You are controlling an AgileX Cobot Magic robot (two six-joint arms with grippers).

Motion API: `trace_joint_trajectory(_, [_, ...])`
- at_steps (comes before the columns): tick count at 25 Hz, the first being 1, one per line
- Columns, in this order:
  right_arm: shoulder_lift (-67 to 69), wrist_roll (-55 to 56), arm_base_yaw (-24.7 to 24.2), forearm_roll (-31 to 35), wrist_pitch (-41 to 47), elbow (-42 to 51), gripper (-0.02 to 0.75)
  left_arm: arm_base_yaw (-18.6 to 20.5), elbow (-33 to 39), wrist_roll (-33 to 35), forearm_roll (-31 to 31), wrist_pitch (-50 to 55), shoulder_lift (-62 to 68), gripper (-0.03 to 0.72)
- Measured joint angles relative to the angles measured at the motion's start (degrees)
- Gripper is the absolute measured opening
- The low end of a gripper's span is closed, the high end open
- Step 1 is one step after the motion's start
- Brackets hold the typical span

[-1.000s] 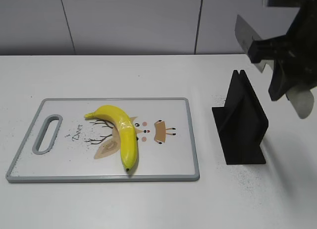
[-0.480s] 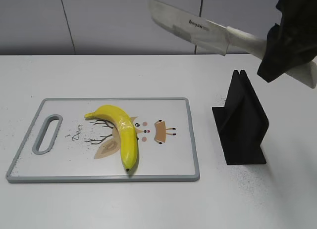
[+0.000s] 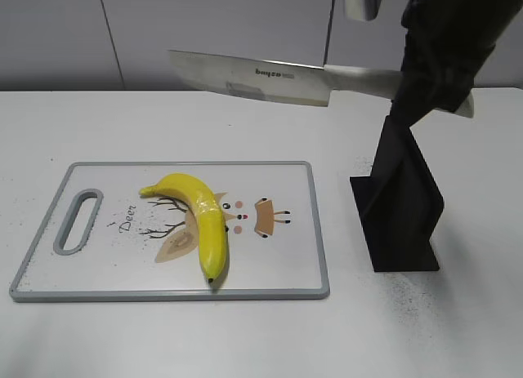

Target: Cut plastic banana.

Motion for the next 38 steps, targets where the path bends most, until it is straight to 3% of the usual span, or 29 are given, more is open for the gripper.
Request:
trace_joint_trajectory(7, [5.97, -11.99, 0.88, 1.74, -0.10, -4.45, 0.161, -2.00, -13.08, 20.80, -8.47, -0.36, 19.53, 0.567])
trace_joint_trajectory(10, [8.00, -15.93, 1.81, 2.30, -0.10, -4.61, 0.161, -3.98, -19.22, 26.62, -10.43, 0.19, 27.47, 0.567])
trace_joint_trajectory(17, [12.01, -19.91, 3.80, 3.83, -0.15, -5.89, 0.161, -9.37, -29.11, 31.69, -10.94, 4.73, 42.27, 0.567])
trace_joint_trajectory(26, [13.41, -20.67, 3.81, 5.63, -3.78, -6.79, 0.161, -11.30, -29.96, 32.97, -9.12, 4.54, 50.81, 0.557])
trace_joint_trajectory(30, [14.51, -20.79, 3.81, 6.28, -4.22, -7.06, 0.160, -11.30, -30.07, 33.08, -8.62, 3.74, 52.66, 0.441])
trace_joint_trajectory(36, [17.30, -20.84, 3.85, 8.37, -4.45, -8.42, 0.160, -11.30, -30.07, 33.08, -7.01, 3.48, 55.03, 0.097])
trace_joint_trajectory(38, [17.36, -20.90, 3.85, 8.51, -5.23, -9.15, 0.160, -11.30, -30.07, 33.21, -6.65, 3.00, 55.34, 0.029])
